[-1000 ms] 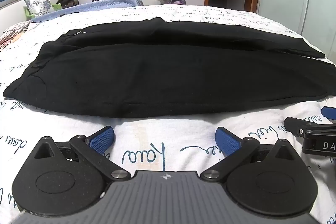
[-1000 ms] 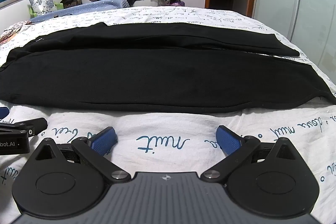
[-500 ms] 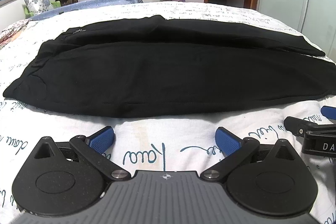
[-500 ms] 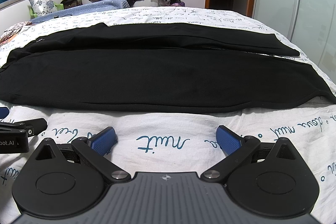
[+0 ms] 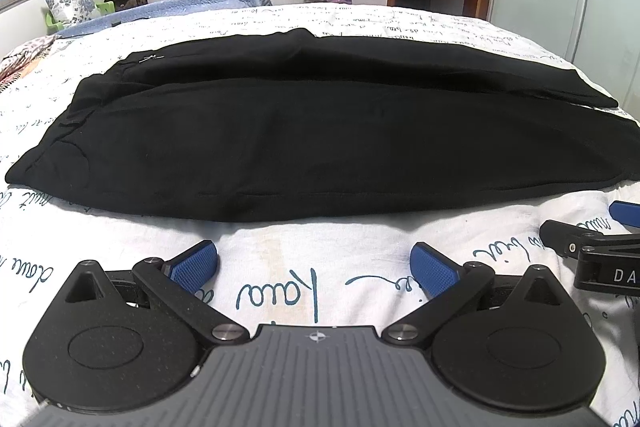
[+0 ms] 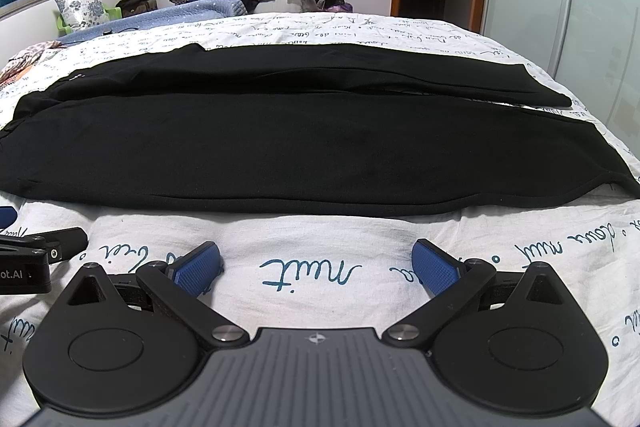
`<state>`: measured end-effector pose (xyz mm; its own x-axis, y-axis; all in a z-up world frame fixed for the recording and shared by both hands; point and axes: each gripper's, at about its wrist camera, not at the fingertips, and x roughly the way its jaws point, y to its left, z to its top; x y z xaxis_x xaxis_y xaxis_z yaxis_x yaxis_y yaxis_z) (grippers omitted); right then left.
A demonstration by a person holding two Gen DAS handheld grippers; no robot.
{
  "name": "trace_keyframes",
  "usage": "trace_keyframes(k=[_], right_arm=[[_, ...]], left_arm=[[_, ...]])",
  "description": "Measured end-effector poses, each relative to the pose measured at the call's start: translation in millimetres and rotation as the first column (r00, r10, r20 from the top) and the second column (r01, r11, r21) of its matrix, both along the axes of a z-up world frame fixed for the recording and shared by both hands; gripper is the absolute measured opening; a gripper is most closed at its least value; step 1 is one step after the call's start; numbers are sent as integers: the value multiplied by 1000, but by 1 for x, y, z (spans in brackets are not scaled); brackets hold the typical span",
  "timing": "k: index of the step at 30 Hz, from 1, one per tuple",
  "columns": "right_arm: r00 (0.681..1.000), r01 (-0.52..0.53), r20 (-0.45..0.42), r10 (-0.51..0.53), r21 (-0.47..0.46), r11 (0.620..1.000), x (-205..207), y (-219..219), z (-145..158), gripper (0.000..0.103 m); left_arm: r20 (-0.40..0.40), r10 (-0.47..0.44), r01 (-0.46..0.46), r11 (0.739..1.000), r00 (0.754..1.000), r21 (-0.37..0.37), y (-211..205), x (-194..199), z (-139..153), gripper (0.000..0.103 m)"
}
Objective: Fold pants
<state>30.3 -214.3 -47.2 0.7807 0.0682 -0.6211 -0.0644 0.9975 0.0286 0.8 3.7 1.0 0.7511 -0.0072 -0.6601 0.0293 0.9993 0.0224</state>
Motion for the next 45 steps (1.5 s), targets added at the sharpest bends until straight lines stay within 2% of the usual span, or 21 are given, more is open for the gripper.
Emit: trace_keyframes(k=[45], right_arm=[[1000,0,1,0,0,1000,0,1,0,103]], left_arm=[[9,5,-5,1000,1000,-5,-1,0,-1,103]])
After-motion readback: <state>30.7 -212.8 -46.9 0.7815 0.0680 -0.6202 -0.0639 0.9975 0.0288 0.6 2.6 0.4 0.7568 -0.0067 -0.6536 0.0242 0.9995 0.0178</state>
